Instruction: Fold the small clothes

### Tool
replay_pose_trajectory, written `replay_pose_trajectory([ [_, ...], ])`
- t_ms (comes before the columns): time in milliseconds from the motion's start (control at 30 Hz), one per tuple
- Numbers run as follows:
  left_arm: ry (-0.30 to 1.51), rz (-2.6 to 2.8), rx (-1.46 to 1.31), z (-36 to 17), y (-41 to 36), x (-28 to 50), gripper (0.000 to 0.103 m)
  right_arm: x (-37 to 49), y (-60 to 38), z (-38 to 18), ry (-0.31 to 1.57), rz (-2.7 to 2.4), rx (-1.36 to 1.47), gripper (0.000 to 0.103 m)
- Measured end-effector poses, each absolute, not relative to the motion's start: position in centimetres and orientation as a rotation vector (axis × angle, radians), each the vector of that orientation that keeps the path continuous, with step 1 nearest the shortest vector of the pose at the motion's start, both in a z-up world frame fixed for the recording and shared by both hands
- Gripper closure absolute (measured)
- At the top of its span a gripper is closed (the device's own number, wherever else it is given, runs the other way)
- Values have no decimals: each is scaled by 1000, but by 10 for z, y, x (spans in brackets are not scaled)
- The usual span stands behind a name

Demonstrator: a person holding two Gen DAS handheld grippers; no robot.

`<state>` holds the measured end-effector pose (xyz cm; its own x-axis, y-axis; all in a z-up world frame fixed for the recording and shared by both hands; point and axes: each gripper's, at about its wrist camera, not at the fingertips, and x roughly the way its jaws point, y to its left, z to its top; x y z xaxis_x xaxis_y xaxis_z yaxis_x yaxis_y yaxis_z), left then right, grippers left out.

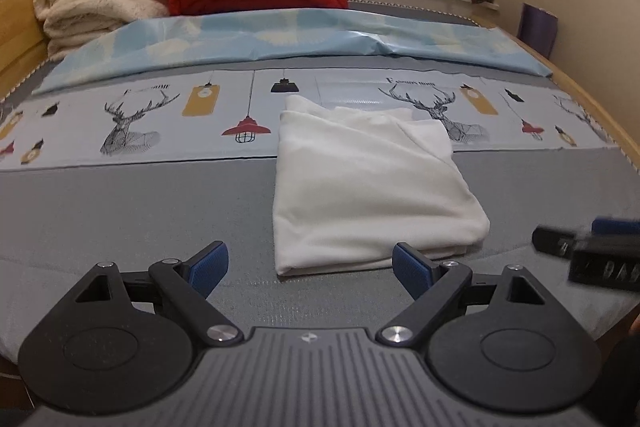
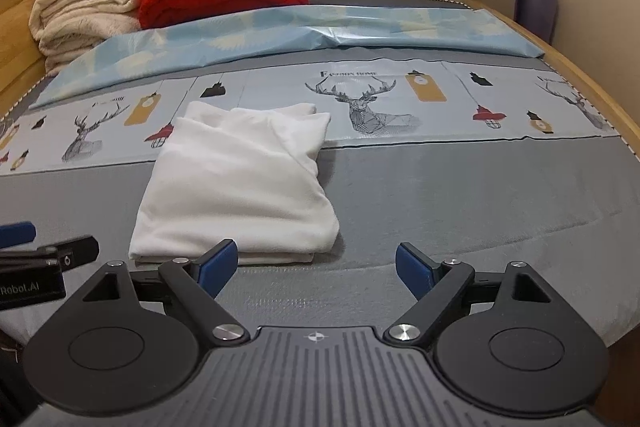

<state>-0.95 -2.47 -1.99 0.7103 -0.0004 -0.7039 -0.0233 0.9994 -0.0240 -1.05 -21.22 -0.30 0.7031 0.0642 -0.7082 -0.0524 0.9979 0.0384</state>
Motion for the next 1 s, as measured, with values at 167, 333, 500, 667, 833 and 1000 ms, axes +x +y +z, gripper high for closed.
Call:
replay_pose_trajectory([
  [167,785,16,-58,-26,-18,-7,1,-6,-205,-5,797,71,-7,15],
  [333,827,10,-72,-34,-19,2,1,-3,-205,-12,824,64,-14,15],
  [500,836,-6,-55,-37,-21,3,1,-2,-205,-13,829,65,-15,15],
  [667,834,-18,-58,-37,-21,2,1,-2,-203,-13,832,67,-18,14],
  [833,834,-24,-56,-36,-21,2,1,-1,-200,-13,834,69,-27,14],
  [1000,833,-32,-54,-36,-20,2,1,-1,-200,-14,835,69,-27,14],
])
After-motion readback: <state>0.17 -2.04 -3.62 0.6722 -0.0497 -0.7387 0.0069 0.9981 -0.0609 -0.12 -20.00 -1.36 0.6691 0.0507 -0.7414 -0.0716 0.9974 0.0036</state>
